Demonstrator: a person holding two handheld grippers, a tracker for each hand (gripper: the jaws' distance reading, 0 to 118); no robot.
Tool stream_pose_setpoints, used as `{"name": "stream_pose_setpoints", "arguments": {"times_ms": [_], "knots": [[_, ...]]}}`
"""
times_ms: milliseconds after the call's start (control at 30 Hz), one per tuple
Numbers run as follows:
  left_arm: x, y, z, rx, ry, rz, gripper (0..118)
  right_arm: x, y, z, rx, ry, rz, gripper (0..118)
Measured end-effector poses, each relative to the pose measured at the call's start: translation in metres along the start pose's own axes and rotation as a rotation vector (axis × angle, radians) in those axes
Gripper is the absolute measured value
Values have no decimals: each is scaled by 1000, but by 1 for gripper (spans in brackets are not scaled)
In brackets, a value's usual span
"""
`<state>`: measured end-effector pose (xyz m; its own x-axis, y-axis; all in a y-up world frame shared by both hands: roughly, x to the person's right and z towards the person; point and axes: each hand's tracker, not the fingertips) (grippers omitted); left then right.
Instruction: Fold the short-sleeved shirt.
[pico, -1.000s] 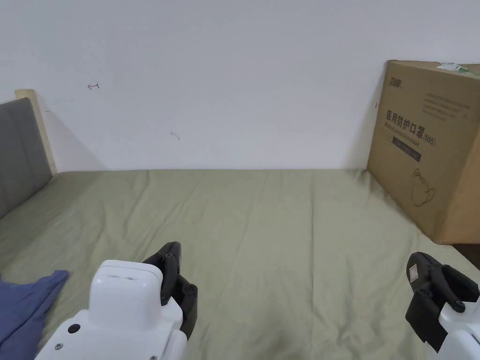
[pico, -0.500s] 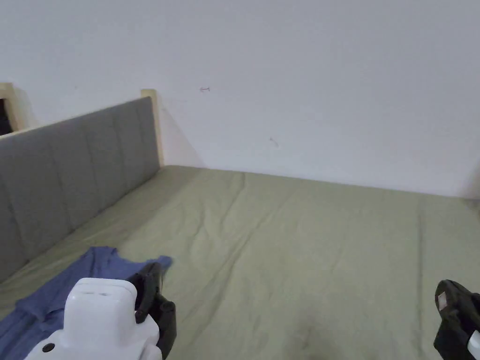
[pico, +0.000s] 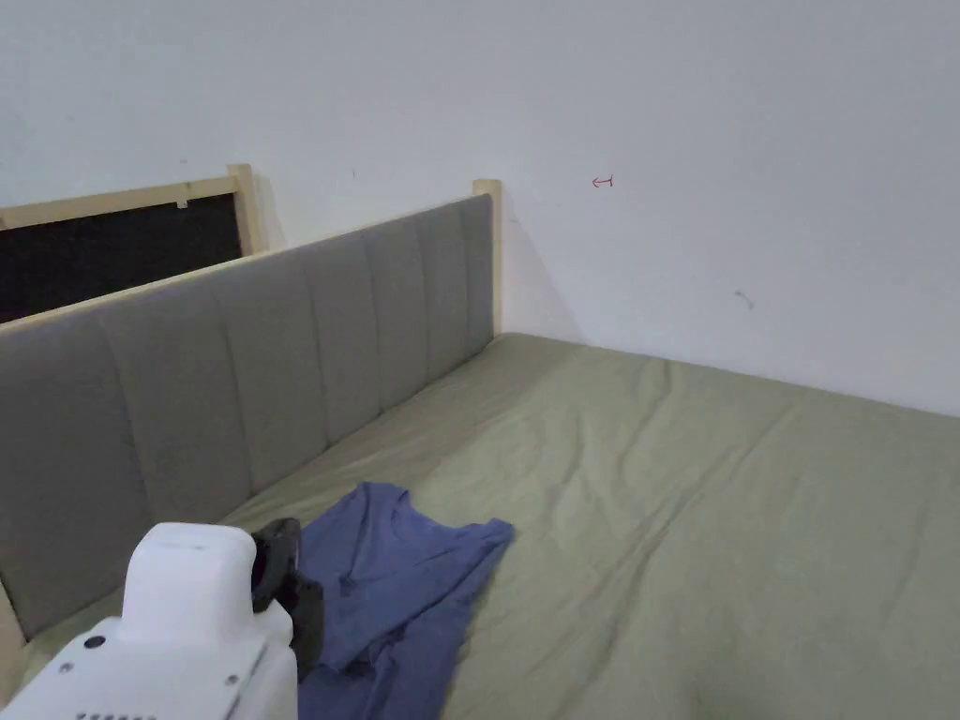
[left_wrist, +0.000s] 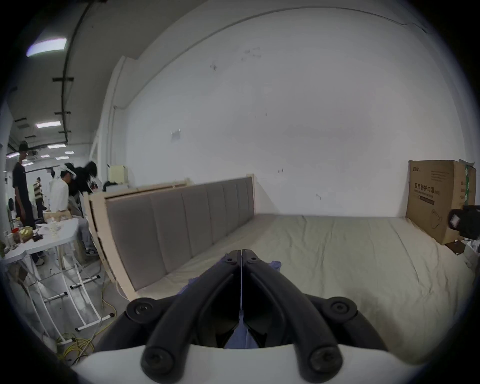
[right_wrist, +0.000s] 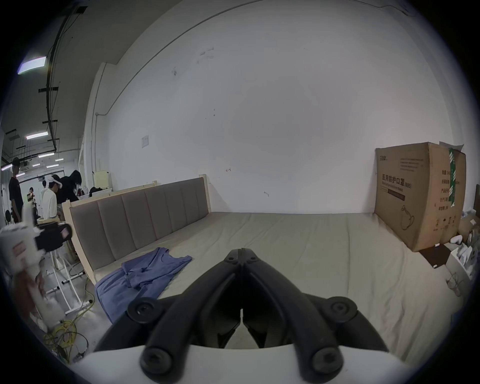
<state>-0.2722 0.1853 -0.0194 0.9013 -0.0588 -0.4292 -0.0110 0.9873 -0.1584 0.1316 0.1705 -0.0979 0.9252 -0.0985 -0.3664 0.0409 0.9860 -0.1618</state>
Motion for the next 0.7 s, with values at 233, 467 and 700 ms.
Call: {"name": "stream_pose_setpoints", "arguments": {"times_ms": [233, 467, 700], "knots": [[-24, -51, -198, -543, -133, -105, 30, 33, -24, 1, -106, -112, 86, 0], [-10, -118, -295, -779, -220, -2, 114, 26, -45, -21, -275, -141, 27, 0], [4, -179, -352, -1050, -255, -84, 118, 17, -45, -37, -327, -114, 77, 0]]}}
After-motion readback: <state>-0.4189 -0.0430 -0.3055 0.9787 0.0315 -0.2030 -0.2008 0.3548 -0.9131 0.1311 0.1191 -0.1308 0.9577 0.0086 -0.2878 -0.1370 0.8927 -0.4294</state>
